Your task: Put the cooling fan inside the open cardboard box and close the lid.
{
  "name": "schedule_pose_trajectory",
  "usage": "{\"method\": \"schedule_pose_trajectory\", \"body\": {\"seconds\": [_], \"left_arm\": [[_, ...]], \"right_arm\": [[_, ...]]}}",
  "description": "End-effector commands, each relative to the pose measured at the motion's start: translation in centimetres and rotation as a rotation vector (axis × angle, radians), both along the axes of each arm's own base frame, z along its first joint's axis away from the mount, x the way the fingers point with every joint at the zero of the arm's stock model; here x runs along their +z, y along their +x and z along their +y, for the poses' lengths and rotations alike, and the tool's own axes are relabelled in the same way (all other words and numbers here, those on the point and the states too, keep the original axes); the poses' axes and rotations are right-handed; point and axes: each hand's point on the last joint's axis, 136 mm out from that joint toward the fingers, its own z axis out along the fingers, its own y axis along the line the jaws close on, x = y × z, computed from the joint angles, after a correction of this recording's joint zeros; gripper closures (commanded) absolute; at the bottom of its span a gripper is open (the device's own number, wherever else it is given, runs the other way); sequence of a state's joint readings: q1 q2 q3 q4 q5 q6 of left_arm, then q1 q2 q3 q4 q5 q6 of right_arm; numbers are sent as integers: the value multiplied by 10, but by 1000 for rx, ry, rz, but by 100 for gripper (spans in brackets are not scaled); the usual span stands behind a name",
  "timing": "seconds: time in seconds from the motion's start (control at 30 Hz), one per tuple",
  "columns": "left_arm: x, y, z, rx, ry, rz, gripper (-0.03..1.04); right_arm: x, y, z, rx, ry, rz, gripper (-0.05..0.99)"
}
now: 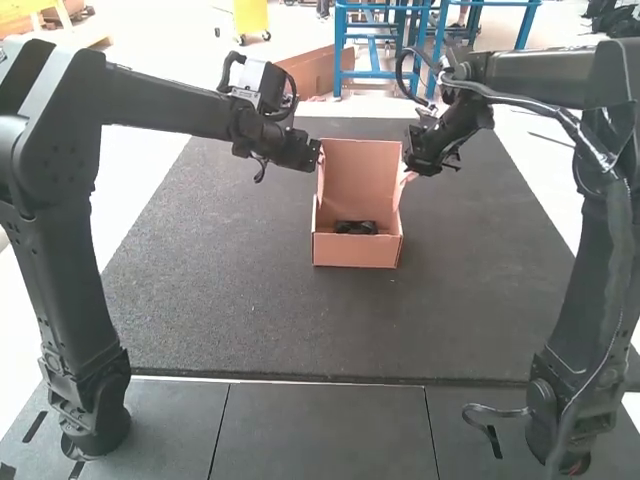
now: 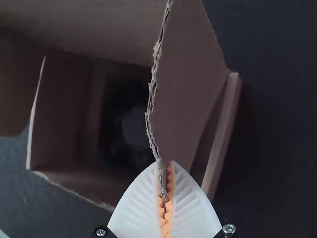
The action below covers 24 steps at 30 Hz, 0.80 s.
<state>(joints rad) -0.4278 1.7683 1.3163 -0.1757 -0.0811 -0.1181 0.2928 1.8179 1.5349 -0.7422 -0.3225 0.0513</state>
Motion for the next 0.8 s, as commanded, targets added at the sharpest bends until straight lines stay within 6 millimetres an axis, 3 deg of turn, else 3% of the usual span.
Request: {"method": "schedule_pose_trajectory", "body": {"seconds": [0.0,0.47,0.77], "left_arm": [[18,-13,-8,-28,-31,-26,4],[-2,-40,1,-39,-7,18,4],[-8,-52,-5,-67,-16,34,4]], "right_arm": [[11,-10,3,20,10,-19,94],[-3,-34,11,58,11,29,94],[-16,-45,13,73,3,66,94]]}}
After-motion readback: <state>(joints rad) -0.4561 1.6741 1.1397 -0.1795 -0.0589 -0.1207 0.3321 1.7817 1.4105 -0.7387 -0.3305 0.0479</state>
